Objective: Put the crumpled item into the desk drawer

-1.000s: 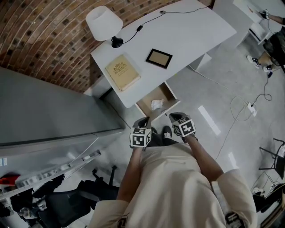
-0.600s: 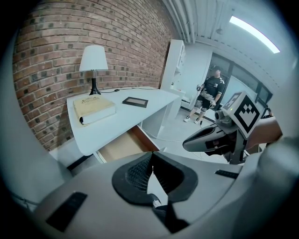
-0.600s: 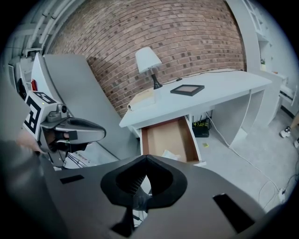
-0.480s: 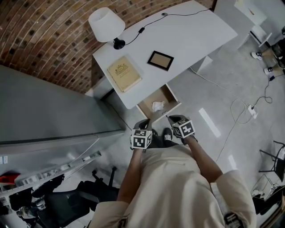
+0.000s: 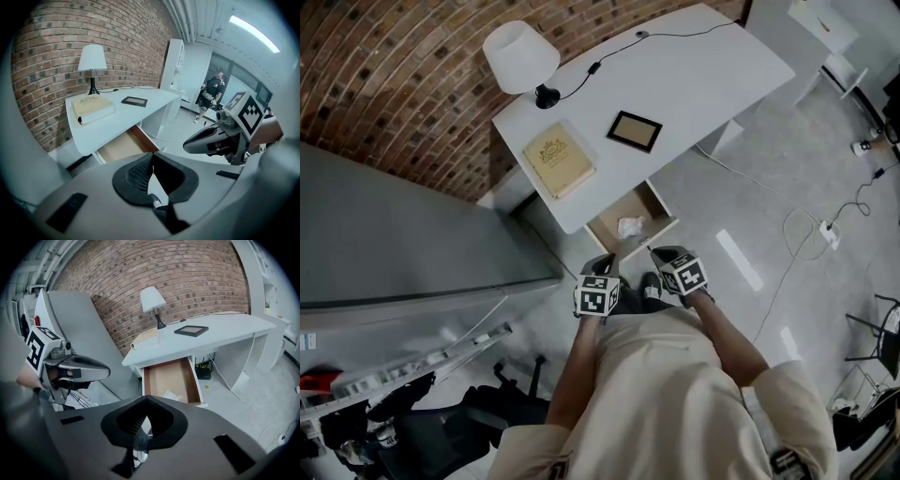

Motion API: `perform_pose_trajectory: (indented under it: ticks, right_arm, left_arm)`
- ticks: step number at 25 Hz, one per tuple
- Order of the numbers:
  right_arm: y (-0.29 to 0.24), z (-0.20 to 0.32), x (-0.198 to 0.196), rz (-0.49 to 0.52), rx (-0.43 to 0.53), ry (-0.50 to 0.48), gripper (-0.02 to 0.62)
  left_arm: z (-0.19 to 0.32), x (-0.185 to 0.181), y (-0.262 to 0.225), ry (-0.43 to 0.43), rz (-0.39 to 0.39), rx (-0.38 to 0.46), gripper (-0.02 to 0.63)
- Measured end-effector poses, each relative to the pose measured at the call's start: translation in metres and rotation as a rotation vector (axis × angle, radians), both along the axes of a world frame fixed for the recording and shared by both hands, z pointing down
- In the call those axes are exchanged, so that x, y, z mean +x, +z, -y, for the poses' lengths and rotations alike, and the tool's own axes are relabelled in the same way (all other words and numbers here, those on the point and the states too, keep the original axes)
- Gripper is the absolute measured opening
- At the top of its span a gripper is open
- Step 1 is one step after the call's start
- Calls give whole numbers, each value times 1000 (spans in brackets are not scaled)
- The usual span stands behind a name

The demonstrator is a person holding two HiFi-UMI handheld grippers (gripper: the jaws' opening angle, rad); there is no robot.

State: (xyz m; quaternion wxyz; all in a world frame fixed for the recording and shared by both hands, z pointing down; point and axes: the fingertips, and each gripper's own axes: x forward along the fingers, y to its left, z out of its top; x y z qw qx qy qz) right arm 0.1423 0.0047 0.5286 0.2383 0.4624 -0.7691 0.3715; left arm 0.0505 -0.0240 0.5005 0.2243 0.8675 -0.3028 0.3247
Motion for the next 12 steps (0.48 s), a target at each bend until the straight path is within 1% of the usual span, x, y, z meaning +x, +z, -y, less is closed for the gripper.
perform_pose_trajectory:
  ticks: [4, 12]
  right_arm:
    - [-1, 3, 1, 7, 4, 28, 25]
    - [-2, 5, -1, 14, 7, 39, 25]
  left_arm:
    - [1, -2, 1, 2, 2, 0, 17]
    - [3, -3, 0, 0, 1, -6, 17]
